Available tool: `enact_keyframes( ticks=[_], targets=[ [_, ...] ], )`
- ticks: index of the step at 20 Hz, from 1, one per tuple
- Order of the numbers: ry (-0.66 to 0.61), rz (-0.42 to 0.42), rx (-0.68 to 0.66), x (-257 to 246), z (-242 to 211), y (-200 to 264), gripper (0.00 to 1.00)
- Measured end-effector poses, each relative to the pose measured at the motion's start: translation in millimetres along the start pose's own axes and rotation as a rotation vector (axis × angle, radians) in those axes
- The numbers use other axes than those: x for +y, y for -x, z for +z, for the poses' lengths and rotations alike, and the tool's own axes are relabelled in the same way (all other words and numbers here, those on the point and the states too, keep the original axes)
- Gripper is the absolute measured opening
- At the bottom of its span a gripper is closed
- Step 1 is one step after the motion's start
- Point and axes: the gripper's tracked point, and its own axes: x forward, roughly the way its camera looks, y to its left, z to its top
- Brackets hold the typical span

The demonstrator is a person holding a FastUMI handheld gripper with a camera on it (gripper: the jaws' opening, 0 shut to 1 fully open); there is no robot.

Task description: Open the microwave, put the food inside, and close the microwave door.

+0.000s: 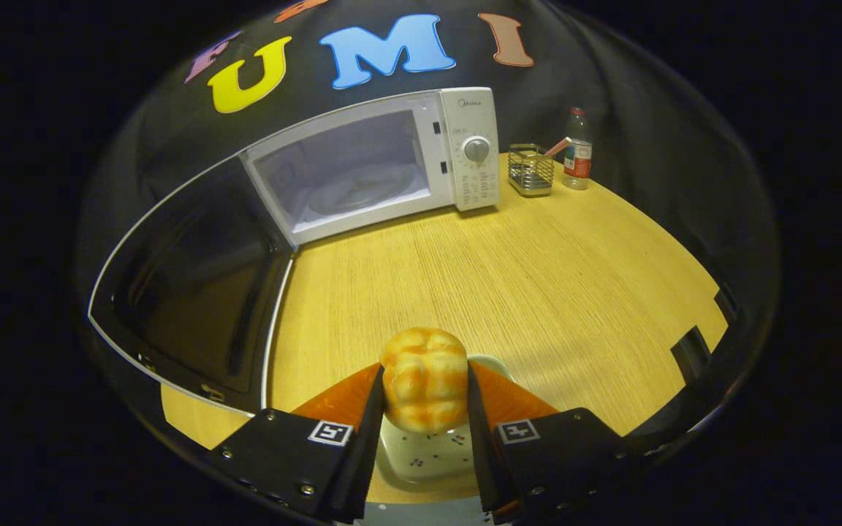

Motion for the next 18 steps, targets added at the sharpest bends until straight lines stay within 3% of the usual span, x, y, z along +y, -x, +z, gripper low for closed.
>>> enact_keyframes(
  ticks=[6,18],
  targets=[
    [-0.044,0.1,-0.058,38,46,-11,0.57],
    [-0.288,0.236,-0.154,78,131,-71,0.57]
  ],
)
